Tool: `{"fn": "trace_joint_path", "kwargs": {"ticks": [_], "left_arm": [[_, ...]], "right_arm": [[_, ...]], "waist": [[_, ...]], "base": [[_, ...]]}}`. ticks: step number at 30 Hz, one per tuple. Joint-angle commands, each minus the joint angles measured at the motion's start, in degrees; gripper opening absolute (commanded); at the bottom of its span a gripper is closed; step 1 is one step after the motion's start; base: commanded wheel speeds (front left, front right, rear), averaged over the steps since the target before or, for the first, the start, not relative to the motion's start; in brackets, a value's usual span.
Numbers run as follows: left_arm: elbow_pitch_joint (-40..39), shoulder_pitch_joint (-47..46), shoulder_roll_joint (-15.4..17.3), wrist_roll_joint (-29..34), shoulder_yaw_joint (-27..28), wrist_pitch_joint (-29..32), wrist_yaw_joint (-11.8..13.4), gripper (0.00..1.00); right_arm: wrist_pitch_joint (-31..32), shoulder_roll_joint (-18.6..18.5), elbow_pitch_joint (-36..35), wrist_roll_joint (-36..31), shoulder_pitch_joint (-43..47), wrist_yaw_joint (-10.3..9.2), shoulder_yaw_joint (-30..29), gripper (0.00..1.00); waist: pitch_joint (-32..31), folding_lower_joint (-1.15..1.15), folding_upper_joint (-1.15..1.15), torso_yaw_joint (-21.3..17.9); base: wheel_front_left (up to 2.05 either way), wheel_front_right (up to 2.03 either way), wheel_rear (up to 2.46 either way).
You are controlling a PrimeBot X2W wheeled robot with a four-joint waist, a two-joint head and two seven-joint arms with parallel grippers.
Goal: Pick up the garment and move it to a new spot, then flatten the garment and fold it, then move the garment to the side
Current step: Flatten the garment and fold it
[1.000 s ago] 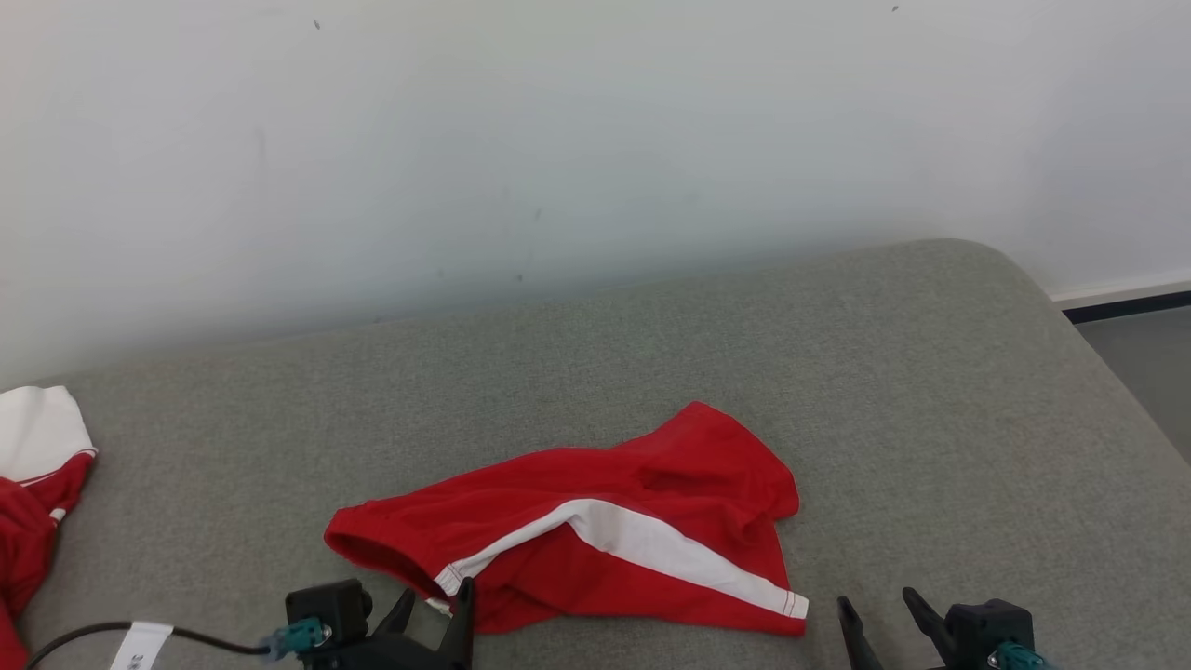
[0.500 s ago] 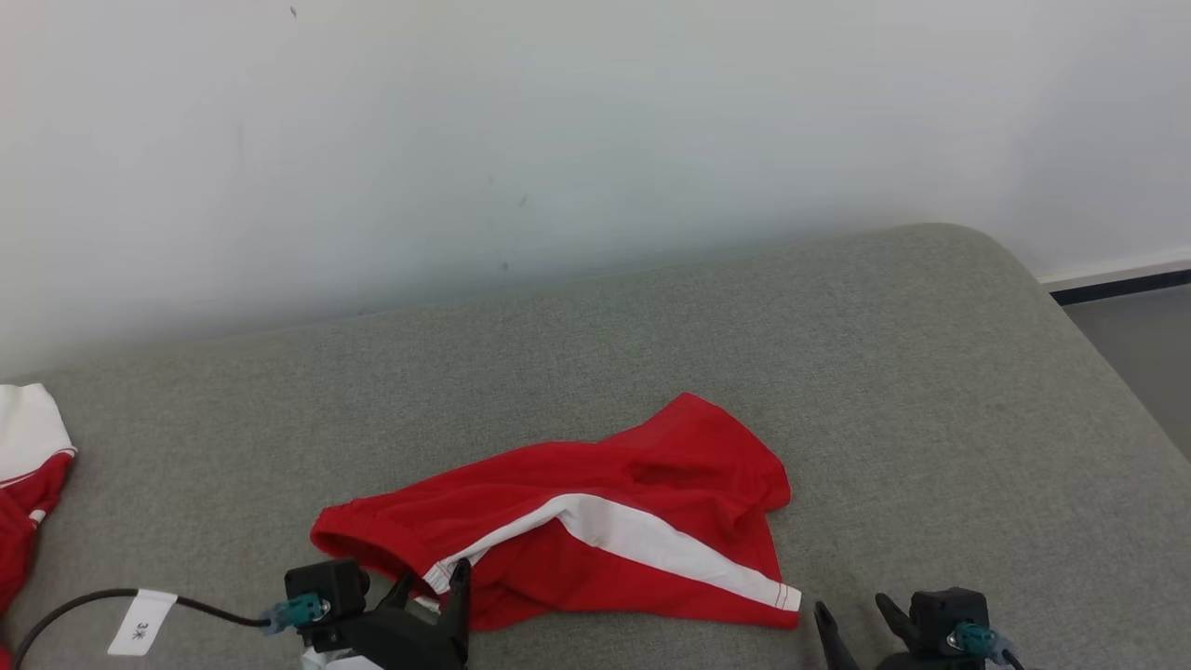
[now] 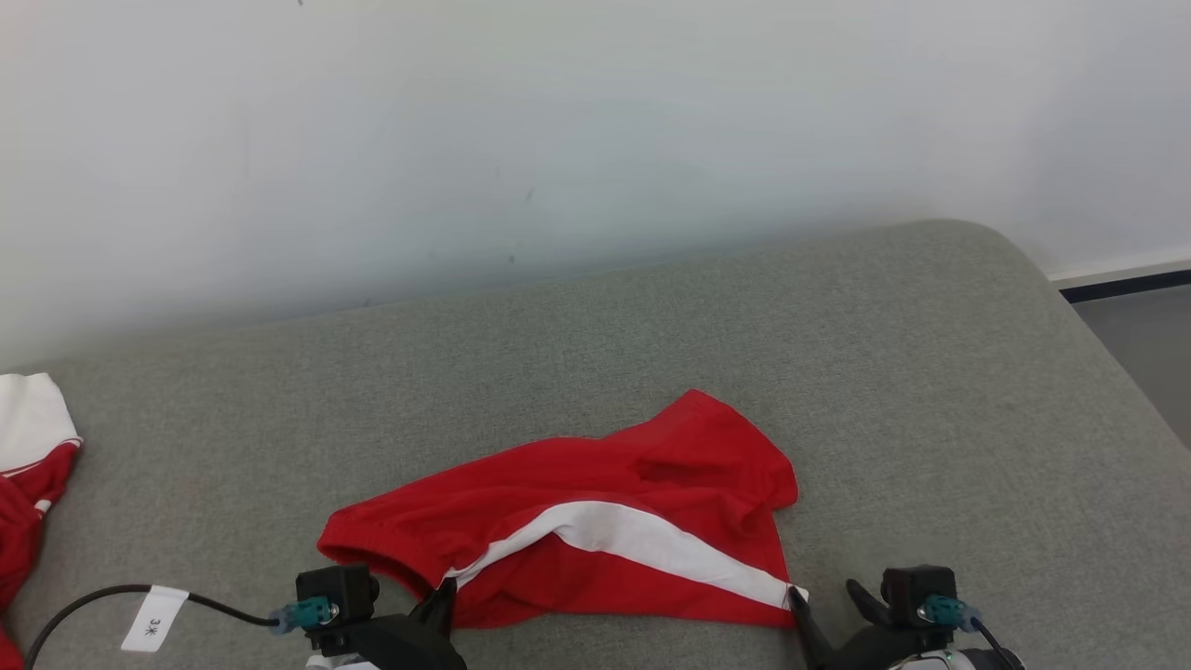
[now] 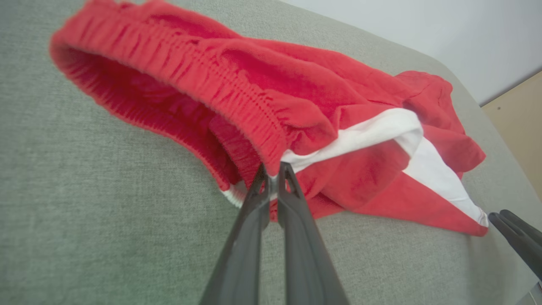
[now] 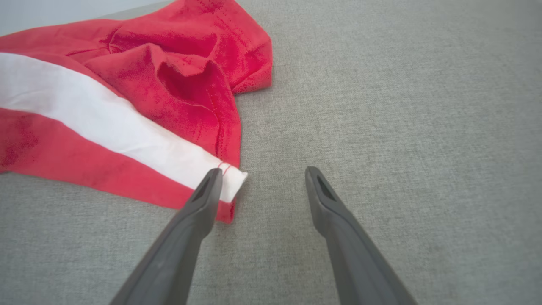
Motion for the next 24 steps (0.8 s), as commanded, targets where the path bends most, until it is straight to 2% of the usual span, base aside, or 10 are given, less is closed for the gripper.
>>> {"fn": "trace_joint_path", "kwargs": {"ticks": [1, 5, 10, 12, 13, 14, 15, 17, 18, 24], "left_arm": [[0.15, -0.52, 0.19, -0.03, -0.11, 0.1, -0.17, 0.0], [0.39, -0.77, 0.29, -0.11, -0.26, 0.01, -0.45, 0.0], [0.76, -0.95, 0.25, -0.32, -0.38, -0.18, -0.74, 0.0], [0.94, -1.09, 0.24, -0.41, -0.38, -0.44, -0.65, 0.0], [1.04, -1.15, 0.24, -0.42, -0.38, -0.54, -0.69, 0.0], [1.14, -1.19, 0.26, -0.47, -0.37, -0.61, -0.73, 0.0], [1.24, -1.23, 0.28, -0.52, -0.37, -0.6, -0.75, 0.0], [1.45, -1.28, 0.33, -0.63, -0.34, -0.74, -0.81, 0.0], [1.54, -1.29, 0.35, -0.7, -0.3, -0.75, -0.84, 0.0], [1.6, -1.7, 0.59, -0.92, 0.24, -1.82, -0.91, 0.0]], "right_arm": [[-0.18, -0.02, 0.49, 0.86, -0.76, -0.12, 0.64, 1.0], [0.58, -0.05, 4.24, 5.19, -3.7, -0.13, 4.29, 1.0], [0.19, -0.02, 7.87, 6.48, -5.7, -0.13, 5.72, 1.0], [-0.38, -0.02, 9.02, 6.69, -6.27, -0.13, 6.07, 0.74], [-0.5, -0.02, 9.57, 6.81, -6.4, -0.13, 6.29, 0.65], [-0.81, -0.02, 10.05, 6.98, -6.46, -0.13, 6.56, 0.48], [-0.98, -0.02, 10.34, 7.13, -6.52, -0.13, 6.79, 0.44], [-1.41, -0.02, 10.67, 7.31, -6.48, -0.13, 7.12, 0.22], [-1.95, -0.02, 10.6, 7.11, -6.44, -0.13, 7.33, 0.0], [-3.11, -0.02, 9.78, 6.28, -7.07, -0.13, 7.23, 0.0]], "waist": [[0.07, 0.0, 0.0, 0.2], [0.18, 0.0, 0.0, 0.75], [0.14, 0.0, 0.0, 1.02], [0.1, 0.0, 0.0, 1.07], [0.07, 0.0, 0.0, 1.07], [0.03, 0.0, 0.0, 1.05], [-0.01, 0.0, 0.0, 1.02], [-0.09, 0.0, 0.0, 0.93], [-0.13, 0.0, 0.0, 0.87], [-0.36, 0.0, 0.0, 0.7]], "base": [[0.0, 0.0, 0.0], [0.0, 0.0, 0.0], [0.0, 0.0, 0.0], [0.0, 0.0, 0.0], [0.0, 0.0, 0.0], [0.0, 0.0, 0.0], [0.0, 0.0, 0.0], [0.0, 0.0, 0.0], [0.0, 0.0, 0.0], [0.0, 0.0, 0.0]]}}
